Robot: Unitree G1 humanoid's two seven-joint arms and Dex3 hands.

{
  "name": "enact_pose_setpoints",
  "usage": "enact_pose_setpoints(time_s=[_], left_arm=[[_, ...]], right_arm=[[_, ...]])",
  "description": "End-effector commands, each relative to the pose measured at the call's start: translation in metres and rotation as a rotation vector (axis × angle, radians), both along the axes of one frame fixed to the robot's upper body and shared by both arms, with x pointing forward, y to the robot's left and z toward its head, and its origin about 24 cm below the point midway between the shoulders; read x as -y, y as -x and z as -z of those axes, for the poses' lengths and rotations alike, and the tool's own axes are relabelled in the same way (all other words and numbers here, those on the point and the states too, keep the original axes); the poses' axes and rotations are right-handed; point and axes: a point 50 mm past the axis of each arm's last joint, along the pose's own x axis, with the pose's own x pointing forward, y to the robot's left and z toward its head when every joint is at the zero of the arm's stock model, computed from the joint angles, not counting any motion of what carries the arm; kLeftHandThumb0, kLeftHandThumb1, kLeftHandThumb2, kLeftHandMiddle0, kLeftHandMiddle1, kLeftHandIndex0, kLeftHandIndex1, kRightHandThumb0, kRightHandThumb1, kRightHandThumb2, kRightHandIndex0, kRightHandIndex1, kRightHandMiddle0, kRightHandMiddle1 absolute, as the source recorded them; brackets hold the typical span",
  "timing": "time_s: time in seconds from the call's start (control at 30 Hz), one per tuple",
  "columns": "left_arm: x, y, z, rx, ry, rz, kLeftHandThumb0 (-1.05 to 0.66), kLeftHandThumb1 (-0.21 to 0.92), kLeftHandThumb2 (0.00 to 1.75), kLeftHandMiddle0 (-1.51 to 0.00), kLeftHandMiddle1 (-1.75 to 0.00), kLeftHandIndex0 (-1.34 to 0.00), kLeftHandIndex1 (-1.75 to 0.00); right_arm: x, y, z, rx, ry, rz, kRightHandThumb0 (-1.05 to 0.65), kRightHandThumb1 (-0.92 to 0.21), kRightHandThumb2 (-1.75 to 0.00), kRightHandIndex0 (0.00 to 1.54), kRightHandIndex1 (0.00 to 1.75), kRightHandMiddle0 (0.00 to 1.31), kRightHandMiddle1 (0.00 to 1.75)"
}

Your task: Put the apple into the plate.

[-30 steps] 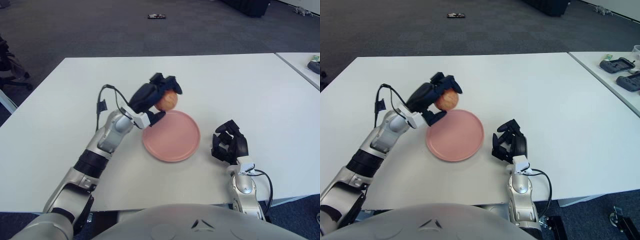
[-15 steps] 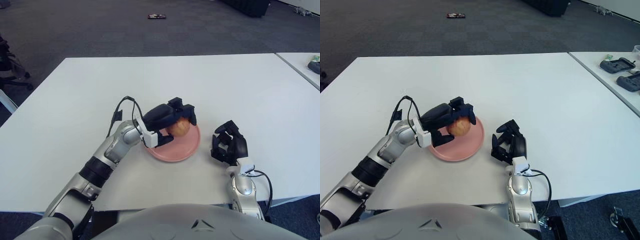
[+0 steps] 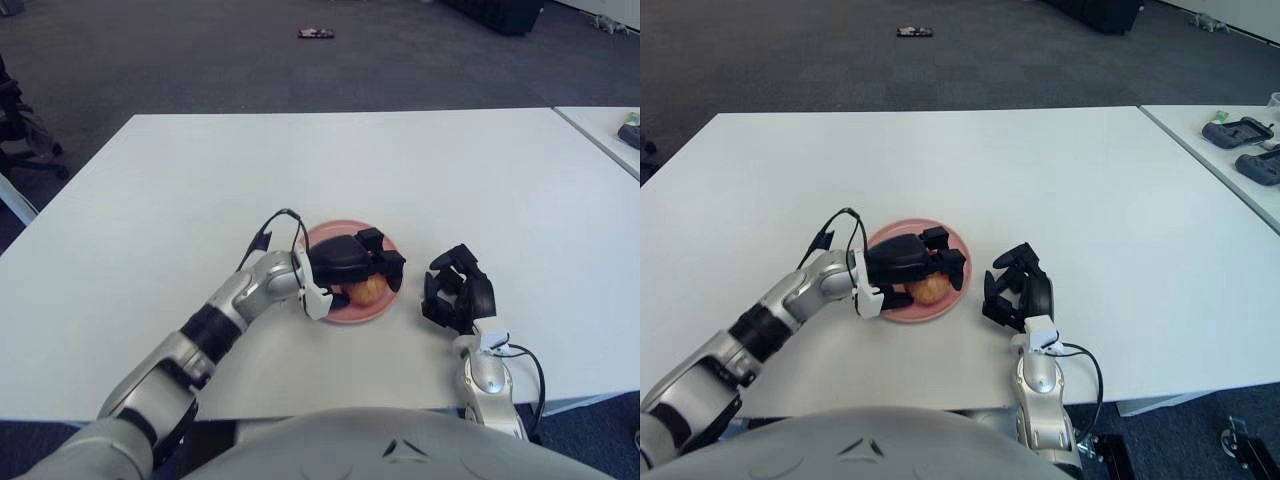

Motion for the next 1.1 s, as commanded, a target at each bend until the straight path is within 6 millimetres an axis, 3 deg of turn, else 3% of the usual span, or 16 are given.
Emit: enact_pose_setpoints(time_s=[0.0, 0.53, 0.87, 1.03, 1.07], left_arm=[[-0.008, 0.002, 0.022, -0.031, -0.098, -0.001, 0.00, -0.01, 1.65, -0.90, -1.64, -0.62, -1.75], [-0.015, 0.004, 0.033, -0.039, -0.078, 0.002, 0.00, 0.00, 1.63, -0.91, -1.58, -0.62, -1.75], [-0.017, 0.011, 0.035, 0.014, 0.002, -0.015, 0.00, 0.02, 1.64, -0.86, -1.71, -0.60, -1.71], [-0.019, 0.013, 0.034, 0.074, 0.022, 0.000, -0.01, 0.10, 1.53, -0.80, -1.74, -0.60, -1.61], [-0.019, 0.013, 0.034, 0.080, 0.020, 0.004, -0.01, 0.17, 1.45, -0.74, -1.74, -0.57, -1.59]], right_arm=[[0.000, -0.002, -0.004, 0.013, 0.006, 0.008, -0.42, -0.51, -1.08, 0.80, 1.69, 0.46, 1.75], [0.001, -0.002, -0.004, 0.018, -0.006, 0.008, -0.42, -0.49, -1.10, 0.79, 1.66, 0.47, 1.75], [0.001, -0.002, -0.003, 0.017, -0.009, 0.006, -0.43, -0.49, -1.11, 0.79, 1.66, 0.48, 1.75], [0.001, -0.002, -0.003, 0.016, -0.007, 0.008, -0.43, -0.49, -1.11, 0.79, 1.65, 0.48, 1.75], [0.001, -0.002, -0.003, 0.016, -0.007, 0.008, -0.43, -0.49, -1.11, 0.79, 1.65, 0.48, 1.75]])
